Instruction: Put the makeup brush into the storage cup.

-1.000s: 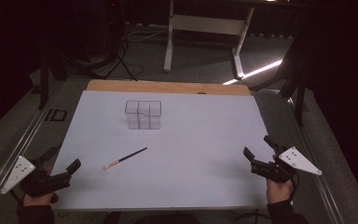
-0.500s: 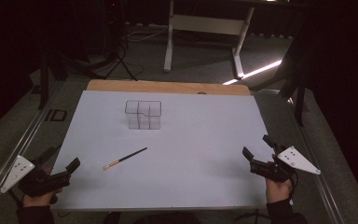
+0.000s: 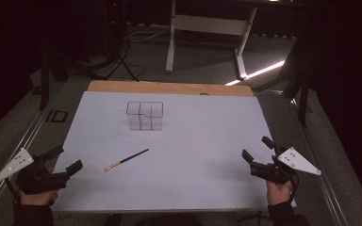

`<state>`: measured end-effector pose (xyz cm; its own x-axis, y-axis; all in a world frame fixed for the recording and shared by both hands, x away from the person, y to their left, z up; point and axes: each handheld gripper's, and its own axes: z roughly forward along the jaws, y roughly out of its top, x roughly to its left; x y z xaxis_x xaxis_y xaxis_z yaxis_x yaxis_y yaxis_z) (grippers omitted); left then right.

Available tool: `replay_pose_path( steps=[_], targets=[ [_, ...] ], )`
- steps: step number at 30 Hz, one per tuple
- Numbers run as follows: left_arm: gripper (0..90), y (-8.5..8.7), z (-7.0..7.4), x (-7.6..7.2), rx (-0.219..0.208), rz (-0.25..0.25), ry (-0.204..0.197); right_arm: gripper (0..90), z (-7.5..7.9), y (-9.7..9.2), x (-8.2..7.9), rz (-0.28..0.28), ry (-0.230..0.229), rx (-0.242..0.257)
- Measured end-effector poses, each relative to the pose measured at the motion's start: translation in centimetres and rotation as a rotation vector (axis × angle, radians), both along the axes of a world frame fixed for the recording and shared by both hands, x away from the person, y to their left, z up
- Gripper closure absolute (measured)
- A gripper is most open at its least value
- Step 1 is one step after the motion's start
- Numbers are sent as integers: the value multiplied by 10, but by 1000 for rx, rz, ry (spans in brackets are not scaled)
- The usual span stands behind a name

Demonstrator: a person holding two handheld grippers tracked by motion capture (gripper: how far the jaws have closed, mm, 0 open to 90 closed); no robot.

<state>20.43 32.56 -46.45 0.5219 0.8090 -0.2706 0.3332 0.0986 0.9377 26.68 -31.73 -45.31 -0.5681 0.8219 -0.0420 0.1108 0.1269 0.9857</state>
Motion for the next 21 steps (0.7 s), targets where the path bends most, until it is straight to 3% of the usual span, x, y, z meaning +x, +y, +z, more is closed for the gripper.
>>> replay_pose_path(
  steps=[10, 21],
  targets=[
    [0, 4, 16, 11, 60, -57, 61, 111, -1, 4, 2, 16, 8, 0],
    [1, -3, 31, 26, 117, -129, 89, 111, -2, 9, 4, 38, 20, 1]
  ],
)
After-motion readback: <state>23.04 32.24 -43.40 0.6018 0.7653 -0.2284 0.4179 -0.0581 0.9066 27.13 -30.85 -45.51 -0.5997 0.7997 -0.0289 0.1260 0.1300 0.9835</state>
